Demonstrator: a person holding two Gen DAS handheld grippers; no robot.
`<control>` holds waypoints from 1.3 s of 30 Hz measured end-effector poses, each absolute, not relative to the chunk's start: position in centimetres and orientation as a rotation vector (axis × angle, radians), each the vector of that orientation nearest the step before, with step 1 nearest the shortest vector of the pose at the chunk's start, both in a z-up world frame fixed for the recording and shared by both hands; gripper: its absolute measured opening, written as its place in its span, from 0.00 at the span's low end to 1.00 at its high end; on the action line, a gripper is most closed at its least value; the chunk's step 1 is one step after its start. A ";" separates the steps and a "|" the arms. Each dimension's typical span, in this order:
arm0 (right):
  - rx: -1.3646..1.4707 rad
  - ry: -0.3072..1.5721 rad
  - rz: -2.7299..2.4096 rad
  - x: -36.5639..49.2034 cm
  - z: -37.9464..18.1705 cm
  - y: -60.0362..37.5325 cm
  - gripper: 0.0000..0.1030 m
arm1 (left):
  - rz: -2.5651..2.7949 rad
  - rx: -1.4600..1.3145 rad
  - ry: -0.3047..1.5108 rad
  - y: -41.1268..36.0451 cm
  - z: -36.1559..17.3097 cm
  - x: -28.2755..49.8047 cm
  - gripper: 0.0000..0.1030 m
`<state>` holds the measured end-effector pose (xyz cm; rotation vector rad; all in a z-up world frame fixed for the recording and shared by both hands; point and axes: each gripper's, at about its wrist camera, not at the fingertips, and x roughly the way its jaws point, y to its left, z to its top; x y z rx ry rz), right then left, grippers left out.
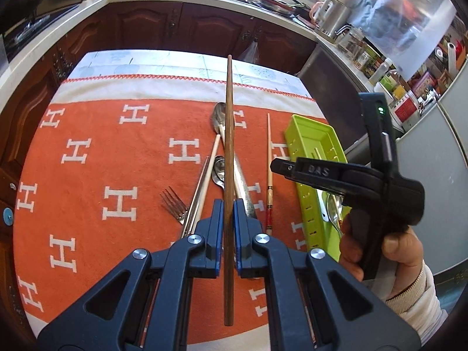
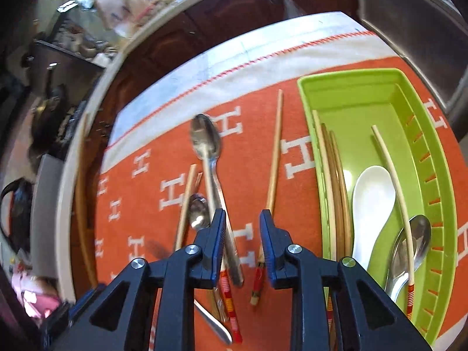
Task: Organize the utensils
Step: 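Carry both chopsticks over the green tray, lower them in and open both tools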
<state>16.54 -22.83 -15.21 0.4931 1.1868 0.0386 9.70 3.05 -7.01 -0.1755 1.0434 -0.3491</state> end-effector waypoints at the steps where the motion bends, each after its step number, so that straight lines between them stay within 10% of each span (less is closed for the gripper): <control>1: 0.481 1.200 0.013 17.1 -15.6 -22.5 0.24 | -0.349 -0.181 1.045 3.3 -7.2 9.8 0.04; 14: 0.257 1.308 -0.177 20.0 -19.9 -17.8 0.24 | -0.354 -0.221 1.048 4.9 -8.3 11.0 0.04; 23: 0.222 1.270 -0.169 19.8 -19.8 -16.9 0.06 | -0.376 -0.220 1.049 4.3 -8.0 11.1 0.04; 39: 0.345 1.053 -0.049 10.2 -7.7 -29.1 0.06 | -0.569 -0.166 1.091 -7.5 -5.0 10.2 0.04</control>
